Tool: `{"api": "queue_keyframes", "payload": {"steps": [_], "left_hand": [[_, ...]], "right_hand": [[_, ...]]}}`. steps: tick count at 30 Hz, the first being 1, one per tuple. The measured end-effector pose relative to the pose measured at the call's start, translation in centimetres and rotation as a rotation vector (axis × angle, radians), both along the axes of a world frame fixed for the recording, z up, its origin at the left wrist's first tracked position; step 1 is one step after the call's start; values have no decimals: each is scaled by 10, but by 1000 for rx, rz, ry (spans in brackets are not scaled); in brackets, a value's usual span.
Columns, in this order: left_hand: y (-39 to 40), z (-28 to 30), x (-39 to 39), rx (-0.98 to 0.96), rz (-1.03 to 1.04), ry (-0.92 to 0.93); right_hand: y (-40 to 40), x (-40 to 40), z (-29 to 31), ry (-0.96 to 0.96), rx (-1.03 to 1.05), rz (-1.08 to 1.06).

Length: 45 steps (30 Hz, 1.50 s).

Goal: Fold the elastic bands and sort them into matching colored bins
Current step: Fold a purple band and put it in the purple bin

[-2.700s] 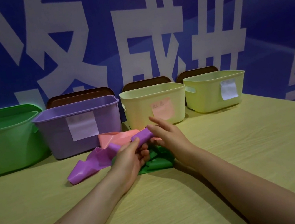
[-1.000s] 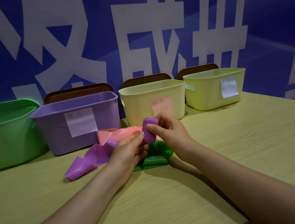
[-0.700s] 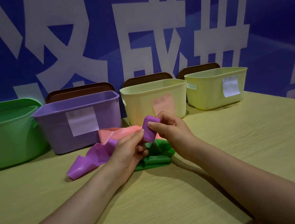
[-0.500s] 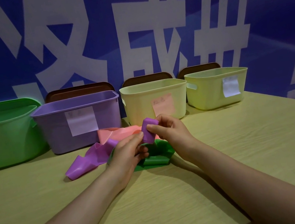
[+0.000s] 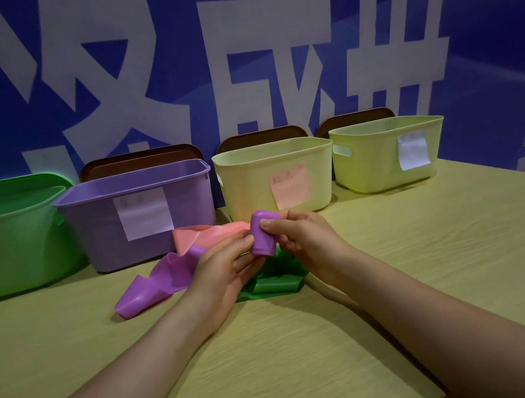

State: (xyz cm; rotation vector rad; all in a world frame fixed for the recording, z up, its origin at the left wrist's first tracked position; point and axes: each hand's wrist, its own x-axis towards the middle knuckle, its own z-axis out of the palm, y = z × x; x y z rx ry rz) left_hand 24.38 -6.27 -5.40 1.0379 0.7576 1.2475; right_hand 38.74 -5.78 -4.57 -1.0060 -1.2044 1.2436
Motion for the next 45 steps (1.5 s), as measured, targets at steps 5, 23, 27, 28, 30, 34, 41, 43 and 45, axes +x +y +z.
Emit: {"api": "queue_keyframes", "payload": {"steps": [5,23,27,28,30,34,41,43,45], "left_hand": [[-1,0,0,-12,-32,-49],[-7,3,-1,-46,19,24],[-8,4,1,-29,-3,4],[-7,4,2,-23,-12,22],[-7,5,3,-13,-22,43],[-6,9,-2,34,-25,47],[-14,22,-6,184,155,83],[-16,24,-7,184,216,101],[-13,27,-8,179,314,134]], "right_hand": [[2,1,3,-15,56,23],[5,0,-4,-55,114,43],[6,1,-2,-60,117,56],[6,2,-2,-67,116,59],[8,4,-2,-68,119,66],[7,2,-1,26,130,107],[7,-10,2,223,66,52],[8,-9,0,308,23,40],[8,-10,-6,342,-5,33]]}}
